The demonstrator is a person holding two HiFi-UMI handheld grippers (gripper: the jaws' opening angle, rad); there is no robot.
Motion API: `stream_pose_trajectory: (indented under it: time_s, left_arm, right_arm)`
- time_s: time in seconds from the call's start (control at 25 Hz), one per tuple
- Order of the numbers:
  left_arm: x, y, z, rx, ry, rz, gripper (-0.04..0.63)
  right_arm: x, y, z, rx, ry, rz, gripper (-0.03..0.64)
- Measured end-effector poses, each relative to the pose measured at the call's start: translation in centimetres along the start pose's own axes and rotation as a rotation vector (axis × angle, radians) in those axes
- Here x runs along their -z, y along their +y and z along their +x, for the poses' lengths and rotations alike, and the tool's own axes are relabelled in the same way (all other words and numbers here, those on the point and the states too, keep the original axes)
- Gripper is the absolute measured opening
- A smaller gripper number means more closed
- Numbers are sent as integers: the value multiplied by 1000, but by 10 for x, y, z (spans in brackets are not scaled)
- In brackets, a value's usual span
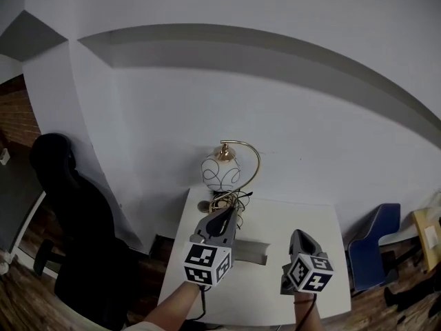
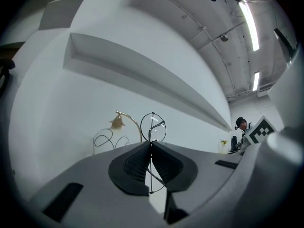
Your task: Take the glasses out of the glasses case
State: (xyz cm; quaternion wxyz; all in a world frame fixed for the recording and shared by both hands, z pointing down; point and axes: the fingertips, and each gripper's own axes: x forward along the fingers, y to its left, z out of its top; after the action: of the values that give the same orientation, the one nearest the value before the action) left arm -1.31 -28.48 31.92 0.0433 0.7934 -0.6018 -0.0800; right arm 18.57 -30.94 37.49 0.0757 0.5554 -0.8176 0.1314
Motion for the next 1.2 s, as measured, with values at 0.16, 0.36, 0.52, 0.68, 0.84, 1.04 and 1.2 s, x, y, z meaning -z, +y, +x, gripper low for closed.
stream_pose_trajectory:
  time_s: [0.16,0.36,0.52,0.68,0.84,1.04,1.2]
  left_arm:
    - [-9,6,-7,-42,-23,13,26]
    - [-12,12,-13,-54,-26,34,26]
    - [-10,14,-15,-50,-13,37,26]
    - [-7,14,-16,-44,-2,33,26]
    - [-4,10,-15,-33,-2,29,26]
    - [-5,10,-16,-30,-6,24,25]
    - [-4,11,-17,-30,-3,22,26]
  right_arm:
    - [-25,9,-5,13,-76,-60,32]
    - [-47,10,-18,95,-193,-136,32]
    - [-42,3,-24,131,-193,-147,32]
    - [-34,-7,-29,153,-170,-131,32]
    - [-29,-10,-32,148,-148,-117,32]
    - [-31,-9,-34,152,-144,-107,32]
    - [-29,-11,-36,159,-145,-99,32]
